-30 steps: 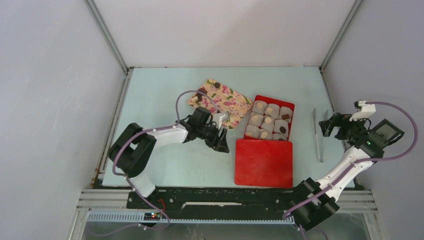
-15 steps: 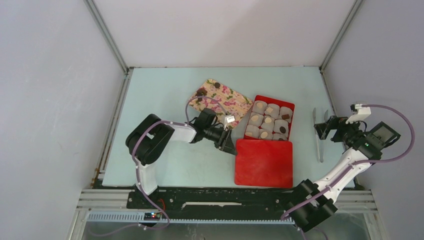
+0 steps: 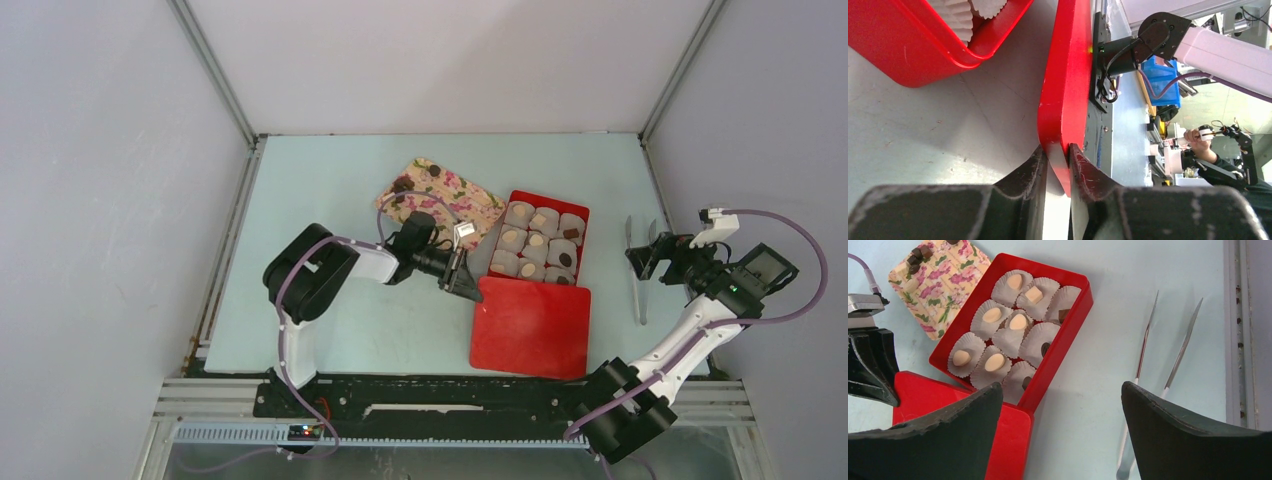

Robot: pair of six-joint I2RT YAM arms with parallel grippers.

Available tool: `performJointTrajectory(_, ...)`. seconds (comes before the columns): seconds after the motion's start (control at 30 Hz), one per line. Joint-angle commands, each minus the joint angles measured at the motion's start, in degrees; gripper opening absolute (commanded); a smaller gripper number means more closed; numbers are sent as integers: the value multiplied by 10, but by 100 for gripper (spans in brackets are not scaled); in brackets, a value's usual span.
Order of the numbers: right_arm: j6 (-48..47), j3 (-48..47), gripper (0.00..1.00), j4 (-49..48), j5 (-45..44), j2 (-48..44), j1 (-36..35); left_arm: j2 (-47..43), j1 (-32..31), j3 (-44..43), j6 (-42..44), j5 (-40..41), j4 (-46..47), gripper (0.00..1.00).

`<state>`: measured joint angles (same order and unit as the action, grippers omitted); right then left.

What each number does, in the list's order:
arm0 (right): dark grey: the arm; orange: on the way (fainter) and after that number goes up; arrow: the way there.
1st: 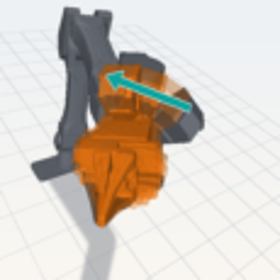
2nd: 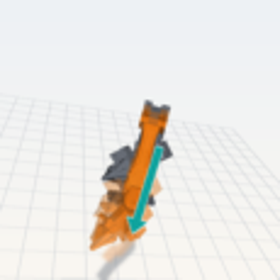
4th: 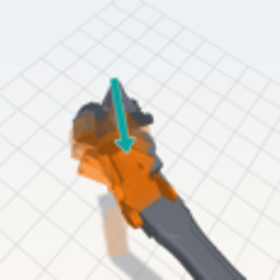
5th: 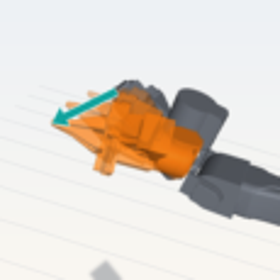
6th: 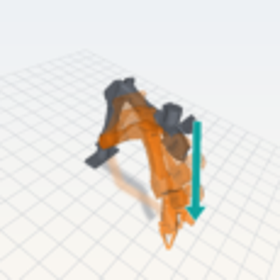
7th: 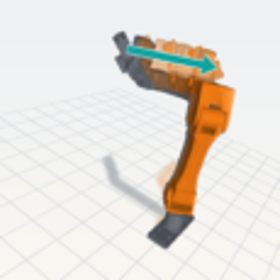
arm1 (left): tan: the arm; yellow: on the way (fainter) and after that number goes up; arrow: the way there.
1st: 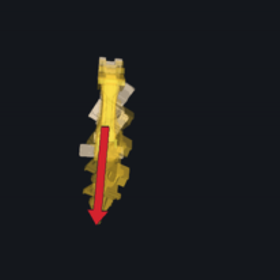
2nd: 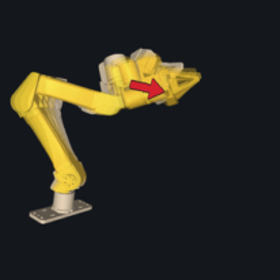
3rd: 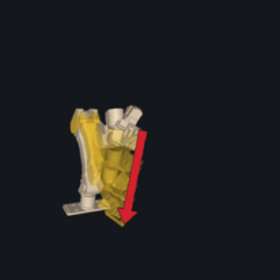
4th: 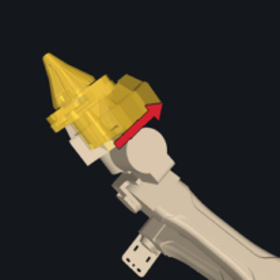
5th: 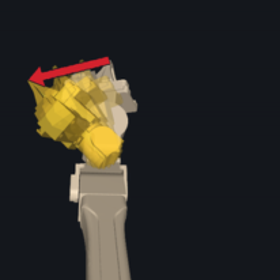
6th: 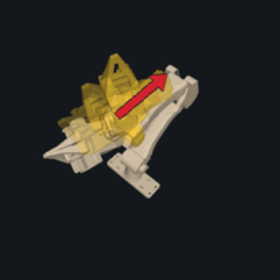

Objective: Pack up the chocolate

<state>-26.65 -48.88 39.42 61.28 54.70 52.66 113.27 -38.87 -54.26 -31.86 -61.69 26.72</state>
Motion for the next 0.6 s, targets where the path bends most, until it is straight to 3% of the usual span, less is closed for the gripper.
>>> performJointTrajectory(0.0,-10,-2,90,5,14,1,0,5,1,-30,-31,-18,51,17)
performJointTrajectory(0.07,-9,-2,90,5,18,3,0,13,4,-27,-69,-23,92,15)
performJointTrajectory(0.2,-8,-2,90,6,18,3,0,36,19,-18,-221,-34,288,11)
performJointTrajectory(0.37,-3,-2,89,6,18,3,-2,118,45,-52,-572,-12,636,7)
performJointTrajectory(0.57,4,-2,89,6,14,-1,-8,140,55,-70,-604,37,644,1)
